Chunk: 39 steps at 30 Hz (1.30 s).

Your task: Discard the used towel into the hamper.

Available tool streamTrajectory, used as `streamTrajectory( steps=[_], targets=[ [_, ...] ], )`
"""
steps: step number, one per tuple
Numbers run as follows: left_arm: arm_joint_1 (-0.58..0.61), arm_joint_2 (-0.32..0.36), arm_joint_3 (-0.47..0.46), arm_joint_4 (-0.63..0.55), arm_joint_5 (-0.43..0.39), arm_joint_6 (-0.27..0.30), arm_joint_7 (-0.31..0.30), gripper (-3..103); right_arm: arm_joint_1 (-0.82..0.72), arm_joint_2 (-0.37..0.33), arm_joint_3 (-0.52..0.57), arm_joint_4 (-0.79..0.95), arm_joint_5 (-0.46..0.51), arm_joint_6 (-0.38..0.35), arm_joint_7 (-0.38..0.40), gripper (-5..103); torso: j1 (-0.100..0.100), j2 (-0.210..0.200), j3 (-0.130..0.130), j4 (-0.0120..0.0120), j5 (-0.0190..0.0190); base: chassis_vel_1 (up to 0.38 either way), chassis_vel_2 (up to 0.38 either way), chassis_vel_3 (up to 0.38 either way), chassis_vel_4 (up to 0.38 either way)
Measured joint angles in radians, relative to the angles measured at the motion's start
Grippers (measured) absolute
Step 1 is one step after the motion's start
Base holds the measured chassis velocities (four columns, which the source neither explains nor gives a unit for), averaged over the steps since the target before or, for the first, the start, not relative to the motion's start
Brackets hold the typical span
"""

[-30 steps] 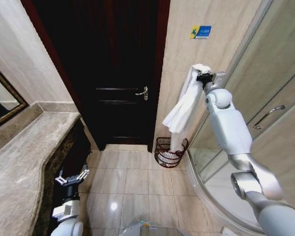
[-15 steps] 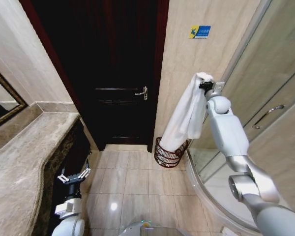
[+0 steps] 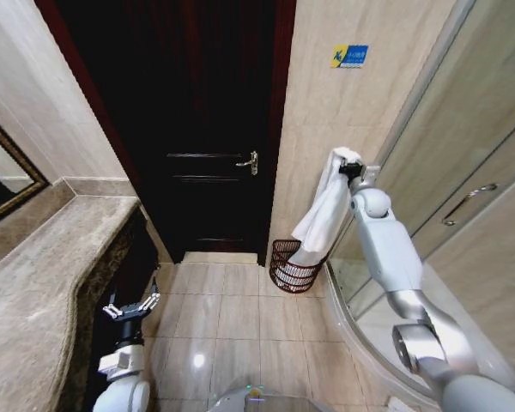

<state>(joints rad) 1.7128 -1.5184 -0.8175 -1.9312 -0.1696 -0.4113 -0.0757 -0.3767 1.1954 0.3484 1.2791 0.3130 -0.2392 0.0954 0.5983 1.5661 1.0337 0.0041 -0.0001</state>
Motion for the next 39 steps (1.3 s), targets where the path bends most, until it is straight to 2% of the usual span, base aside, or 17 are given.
streamTrajectory(
  steps=[13,17,21,24,27,39],
  targets=[
    [-0.003,-0.002,0.003,-0.003,0.004,0.000,0.004,100,-0.103,0.007,0.030,0.081,-0.020,0.004,0.005,10,0.000,0.000,0.000,0.0003,0.0003,-0.067,0.067,0.063,-0.066],
    [-0.004,-0.002,0.003,-0.003,0.004,0.000,0.005,100,-0.166,0.001,0.060,0.166,-0.020,-0.025,0.030,10,0.001,0.000,0.000,0.0000,0.0000,-0.145,0.150,0.121,-0.127],
    [-0.007,0.003,0.004,0.001,0.002,0.000,0.007,100,-0.323,0.001,0.144,0.369,-0.013,-0.100,0.054,10,0.001,0.000,0.000,0.0004,-0.0006,-0.050,0.084,0.041,-0.026],
    [-0.011,0.006,0.006,0.005,0.002,0.000,0.008,100,-0.391,0.001,0.174,0.425,-0.011,-0.110,0.050,10,0.000,0.000,0.000,0.0001,0.0007,0.000,0.000,0.000,0.000],
    [-0.012,0.000,0.009,0.003,0.006,0.000,0.009,100,-0.437,0.002,0.198,0.446,-0.001,-0.108,0.052,10,-0.001,0.000,0.000,-0.0006,0.0001,0.006,-0.025,-0.022,0.005],
    [0.014,-0.025,0.009,-0.020,0.016,-0.008,0.010,100,-0.434,-0.011,0.213,0.444,0.020,-0.105,0.044,10,0.000,0.000,0.000,0.0003,0.0000,0.004,-0.013,-0.009,0.004]
  ],
)
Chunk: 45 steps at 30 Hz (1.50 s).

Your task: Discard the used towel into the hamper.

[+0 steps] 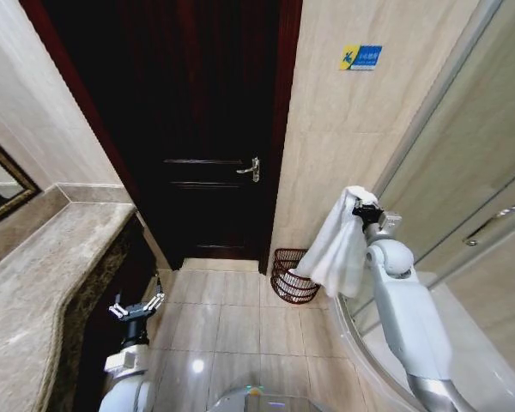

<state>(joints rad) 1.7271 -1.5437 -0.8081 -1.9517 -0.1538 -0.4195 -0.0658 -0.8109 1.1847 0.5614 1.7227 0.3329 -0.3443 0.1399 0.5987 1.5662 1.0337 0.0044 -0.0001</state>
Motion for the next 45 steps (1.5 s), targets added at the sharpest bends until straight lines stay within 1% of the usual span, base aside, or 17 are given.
streamTrajectory(
  steps=[10,19,23,24,35,45],
  targets=[
    [-0.004,0.010,-0.009,0.000,-0.003,-0.001,-0.002,100,-0.006,0.005,0.004,0.022,0.000,-0.003,-0.006,10,-0.001,0.000,0.000,-0.0003,0.0001,-0.016,0.015,0.014,-0.017],
    [-0.010,0.006,-0.006,0.005,-0.001,0.001,-0.002,100,-0.042,0.007,0.023,0.046,-0.001,-0.009,-0.014,10,0.000,0.000,0.000,0.0000,0.0000,-0.115,0.118,0.110,-0.104],
    [-0.013,0.006,-0.005,0.007,0.001,0.002,-0.001,100,-0.064,0.006,0.032,0.060,-0.001,-0.009,-0.014,10,0.000,0.000,0.000,-0.0002,0.0001,-0.093,0.079,0.097,-0.085],
    [-0.013,0.006,-0.005,0.007,0.001,0.002,-0.001,100,-0.072,0.005,0.036,0.065,-0.001,-0.009,-0.014,10,0.000,0.000,0.000,-0.0006,0.0001,-0.045,0.031,0.066,-0.063],
    [-0.004,0.002,-0.005,0.005,0.003,-0.001,0.000,100,-0.086,-0.005,0.049,0.079,0.009,-0.009,-0.019,10,-0.001,0.000,0.000,-0.0002,0.0000,0.000,0.000,0.000,0.000],
    [-0.003,0.001,-0.005,0.000,0.003,-0.004,0.001,100,-0.101,-0.005,0.057,0.089,0.013,-0.005,-0.020,10,0.000,0.000,0.000,-0.0002,0.0002,-0.084,0.097,0.096,-0.095]
  ],
)
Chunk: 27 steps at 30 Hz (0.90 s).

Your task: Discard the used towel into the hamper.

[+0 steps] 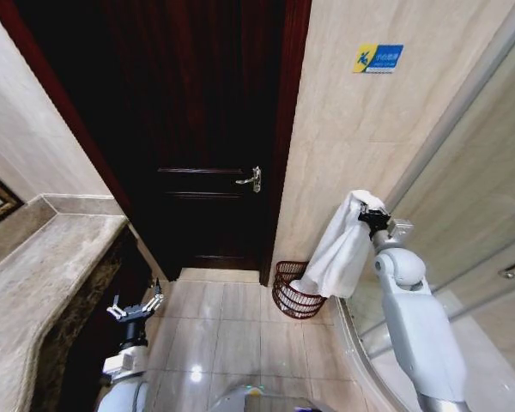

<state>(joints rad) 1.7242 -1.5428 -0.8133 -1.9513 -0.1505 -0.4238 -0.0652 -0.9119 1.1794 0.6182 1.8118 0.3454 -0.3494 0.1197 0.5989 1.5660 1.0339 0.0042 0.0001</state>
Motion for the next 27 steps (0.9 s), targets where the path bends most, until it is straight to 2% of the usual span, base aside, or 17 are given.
streamTrajectory(
  steps=[16,27],
  targets=[
    [0.000,0.003,0.000,0.000,0.000,-0.005,0.010,100,-0.049,0.000,0.030,0.054,0.004,-0.002,-0.002,10,-0.001,0.000,0.000,0.0000,-0.0001,-0.034,0.029,0.037,-0.031],
    [-0.003,0.003,0.004,0.004,-0.002,-0.006,0.012,100,-0.177,0.019,0.082,0.153,0.010,0.004,-0.016,10,-0.001,0.000,0.000,-0.0001,-0.0001,0.000,0.000,0.000,0.000]
  ],
)
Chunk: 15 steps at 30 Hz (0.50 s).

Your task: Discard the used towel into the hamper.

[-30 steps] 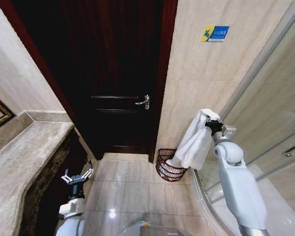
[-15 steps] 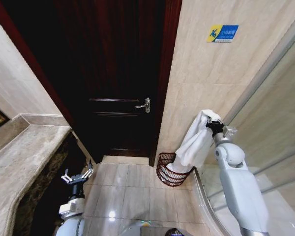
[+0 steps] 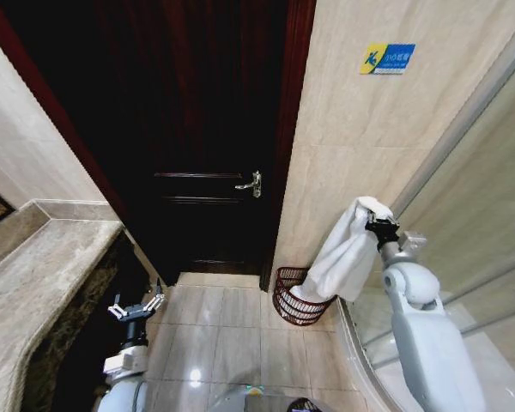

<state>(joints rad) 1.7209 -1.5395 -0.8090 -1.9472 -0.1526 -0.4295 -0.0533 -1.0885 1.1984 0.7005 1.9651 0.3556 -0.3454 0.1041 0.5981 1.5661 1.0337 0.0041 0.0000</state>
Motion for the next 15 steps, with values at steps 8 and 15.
streamTrajectory(
  steps=[8,15],
  targets=[
    [0.010,0.003,-0.002,-0.006,-0.003,-0.007,0.000,100,-0.082,0.005,0.011,0.063,-0.001,0.000,0.007,10,0.000,0.000,0.000,0.0001,0.0000,0.000,0.000,0.000,0.000],
    [0.016,0.000,0.001,-0.006,-0.004,-0.016,0.000,100,-0.128,0.015,0.025,0.096,-0.002,0.002,0.012,10,0.000,0.000,0.000,0.0001,0.0000,0.000,0.000,0.000,0.000]
  ],
)
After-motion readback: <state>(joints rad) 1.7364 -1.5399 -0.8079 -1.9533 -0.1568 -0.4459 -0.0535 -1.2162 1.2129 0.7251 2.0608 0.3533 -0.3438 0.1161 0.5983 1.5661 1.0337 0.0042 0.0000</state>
